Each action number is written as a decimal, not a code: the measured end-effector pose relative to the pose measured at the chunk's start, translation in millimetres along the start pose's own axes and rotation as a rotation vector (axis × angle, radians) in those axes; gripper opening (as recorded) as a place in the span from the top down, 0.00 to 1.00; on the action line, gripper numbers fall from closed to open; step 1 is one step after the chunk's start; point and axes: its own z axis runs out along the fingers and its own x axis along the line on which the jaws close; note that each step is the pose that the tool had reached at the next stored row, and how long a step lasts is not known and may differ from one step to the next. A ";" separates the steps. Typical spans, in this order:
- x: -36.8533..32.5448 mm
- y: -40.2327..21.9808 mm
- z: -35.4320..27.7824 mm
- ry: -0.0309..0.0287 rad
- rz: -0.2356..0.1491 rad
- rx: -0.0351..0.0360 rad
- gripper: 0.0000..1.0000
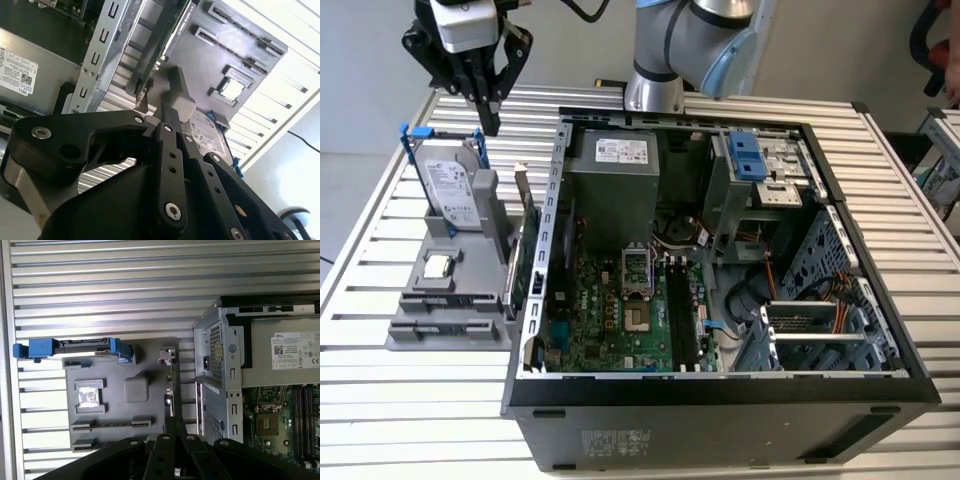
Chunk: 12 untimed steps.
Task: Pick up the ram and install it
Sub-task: 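Reach for the ram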
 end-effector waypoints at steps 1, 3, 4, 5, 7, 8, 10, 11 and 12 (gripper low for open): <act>1.6 -0.1 0.0 -0.0001 0.000 0.0000 1.00; 5.5 -0.4 -0.1 0.0000 0.000 0.0000 1.00; 7.4 -0.5 -0.2 0.0000 0.000 0.0000 1.00; 9.5 -0.7 -0.2 0.0000 0.000 0.0000 1.00; 13.3 -1.0 -0.3 0.0000 0.000 0.0000 1.00; 15.3 -1.1 -0.4 0.0000 0.000 0.0000 1.00; 19.2 -1.4 -0.4 0.0000 0.000 0.0000 1.00; 21.2 -1.5 -0.4 0.0000 0.000 -0.0001 1.00; 23.1 -1.6 -0.5 0.0000 0.000 0.0000 1.00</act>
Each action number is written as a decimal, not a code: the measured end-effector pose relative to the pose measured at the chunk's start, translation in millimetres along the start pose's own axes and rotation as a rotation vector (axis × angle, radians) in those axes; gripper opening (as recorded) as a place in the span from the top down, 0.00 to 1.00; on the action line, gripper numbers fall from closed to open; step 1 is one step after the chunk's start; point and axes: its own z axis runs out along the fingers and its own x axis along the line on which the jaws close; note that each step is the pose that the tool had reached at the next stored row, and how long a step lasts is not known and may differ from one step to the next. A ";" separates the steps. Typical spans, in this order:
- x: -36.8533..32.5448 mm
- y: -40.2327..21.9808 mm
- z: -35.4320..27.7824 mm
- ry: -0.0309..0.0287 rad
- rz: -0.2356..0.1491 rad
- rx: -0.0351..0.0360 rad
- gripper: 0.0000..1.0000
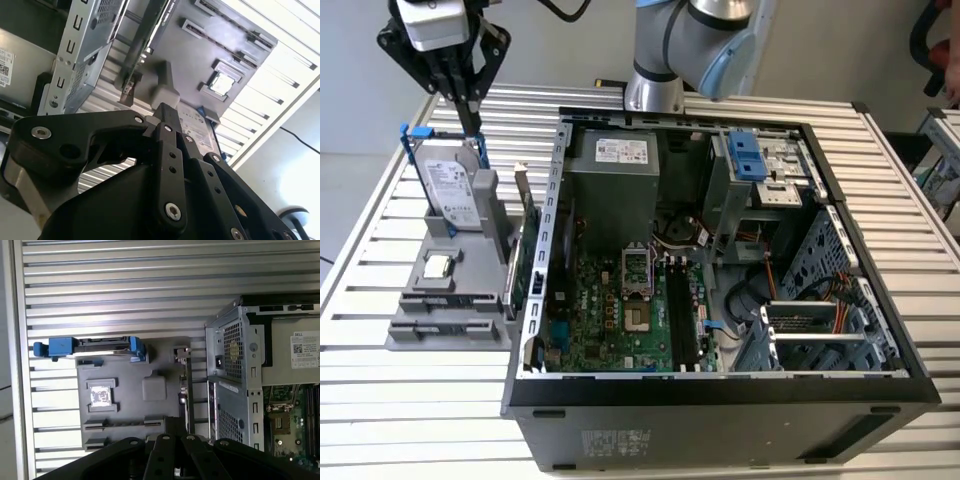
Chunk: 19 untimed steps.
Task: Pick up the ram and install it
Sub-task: 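Reach for the ram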
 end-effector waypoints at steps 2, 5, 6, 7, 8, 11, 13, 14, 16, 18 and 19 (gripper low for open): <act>3.8 -0.2 -0.1 0.0000 0.000 0.0000 1.00; 9.2 -0.6 -0.2 0.0000 0.000 0.0000 1.00; 11.2 -0.8 -0.3 0.0000 0.000 0.0000 1.00; 13.2 -0.9 -0.3 0.0000 0.000 0.0000 1.00; 15.1 -1.1 -0.3 0.0000 0.000 0.0000 1.00; 21.4 -1.5 -0.5 0.0000 0.000 0.0000 1.00; 25.1 -1.8 -0.6 0.0001 0.000 0.0001 1.00; 27.3 -1.9 -0.7 0.0001 0.000 0.0001 1.00; 31.1 -2.2 -0.7 0.0000 0.000 0.0000 1.00; 34.6 -2.4 -0.8 0.0000 0.000 0.0000 1.00; 36.2 -2.5 -0.8 0.0001 0.000 0.0000 1.00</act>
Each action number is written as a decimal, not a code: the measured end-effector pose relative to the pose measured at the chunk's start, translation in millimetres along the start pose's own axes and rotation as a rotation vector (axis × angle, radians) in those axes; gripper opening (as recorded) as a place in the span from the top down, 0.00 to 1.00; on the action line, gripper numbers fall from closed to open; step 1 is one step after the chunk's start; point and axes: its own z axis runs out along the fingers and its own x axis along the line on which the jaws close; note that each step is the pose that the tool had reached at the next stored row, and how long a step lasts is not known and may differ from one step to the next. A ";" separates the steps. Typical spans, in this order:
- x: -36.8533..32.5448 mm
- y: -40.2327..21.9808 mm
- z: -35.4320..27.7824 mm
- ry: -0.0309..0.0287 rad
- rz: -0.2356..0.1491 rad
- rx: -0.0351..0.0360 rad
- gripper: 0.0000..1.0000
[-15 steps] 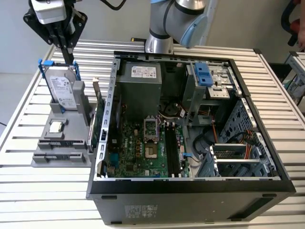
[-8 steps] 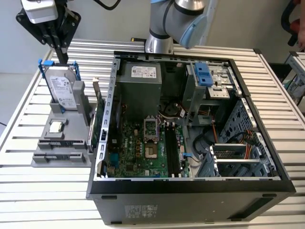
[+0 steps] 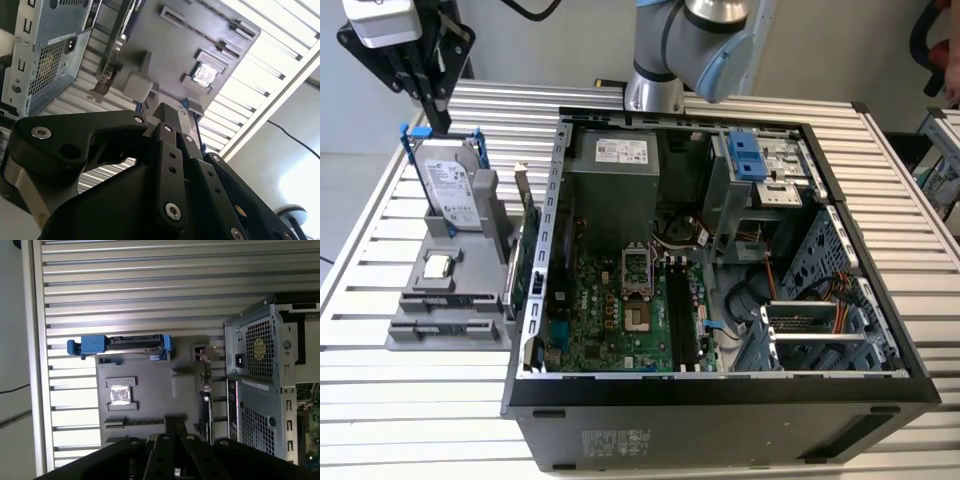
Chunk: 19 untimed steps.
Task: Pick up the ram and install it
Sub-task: 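Reach for the ram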
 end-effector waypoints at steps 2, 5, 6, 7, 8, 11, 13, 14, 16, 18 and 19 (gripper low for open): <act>3.2 -0.2 0.0 -0.0001 0.000 -0.0001 1.00; 7.9 -0.5 -0.2 0.0000 0.000 0.0000 1.00; 9.5 -0.7 -0.2 0.0000 0.000 0.0000 1.00; 11.3 -0.8 -0.3 0.0000 0.000 0.0000 1.00; 12.9 -0.9 -0.3 -0.0001 0.000 -0.0001 1.00; 17.6 -1.2 -0.4 0.0000 0.000 0.0000 1.00; 20.1 -1.4 -0.4 0.0000 0.000 0.0000 1.00; 21.1 -1.5 -0.5 0.0000 0.000 0.0000 1.00; 23.0 -1.6 -0.5 0.0000 0.000 -0.0001 1.00; 25.5 -1.8 -0.6 0.0000 0.000 0.0000 1.00; 27.1 -1.9 -0.6 0.0000 0.000 0.0000 1.00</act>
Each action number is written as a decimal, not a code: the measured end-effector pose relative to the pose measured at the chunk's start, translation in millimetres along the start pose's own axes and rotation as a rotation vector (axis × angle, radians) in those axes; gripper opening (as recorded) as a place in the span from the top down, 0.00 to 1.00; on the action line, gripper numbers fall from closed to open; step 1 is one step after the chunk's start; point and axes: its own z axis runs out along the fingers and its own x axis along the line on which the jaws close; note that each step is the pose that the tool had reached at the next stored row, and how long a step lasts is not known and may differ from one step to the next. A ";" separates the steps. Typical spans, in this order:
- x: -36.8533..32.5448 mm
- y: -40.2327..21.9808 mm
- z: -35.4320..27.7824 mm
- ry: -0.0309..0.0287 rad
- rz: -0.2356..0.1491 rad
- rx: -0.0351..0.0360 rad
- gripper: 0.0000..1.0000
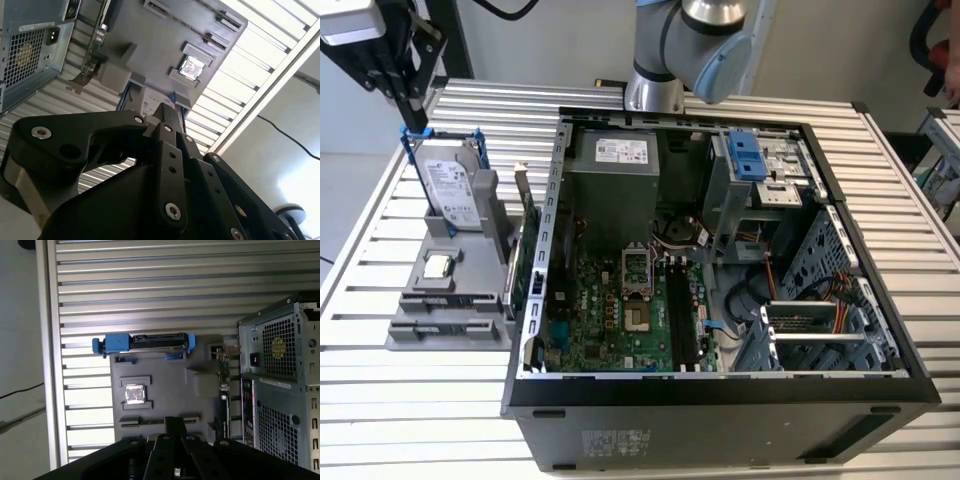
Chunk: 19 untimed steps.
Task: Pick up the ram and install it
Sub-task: 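Reach for the ram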
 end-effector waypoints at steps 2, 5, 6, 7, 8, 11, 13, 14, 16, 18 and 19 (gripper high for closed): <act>2.7 -0.2 -0.1 0.0001 0.000 0.0000 1.00; 4.3 -0.3 -0.1 0.0000 0.000 0.0000 1.00; 4.3 -0.3 -0.1 0.0000 0.000 0.0000 1.00; 4.5 -0.3 -0.1 0.0000 0.000 0.0000 1.00; 4.6 -0.3 -0.1 0.0000 0.000 0.0000 1.00; 4.7 -0.8 -0.1 0.0001 0.000 0.0000 1.00; 4.6 -1.7 -0.1 0.0000 0.000 -0.0001 1.00; 4.5 -2.4 -0.1 0.0000 0.000 0.0000 1.00; 4.4 -3.9 -0.2 0.0000 0.000 0.0000 1.00; 4.3 -5.6 -0.3 0.0000 0.000 0.0000 1.00; 4.4 -6.5 -0.4 0.0000 0.000 0.0000 1.00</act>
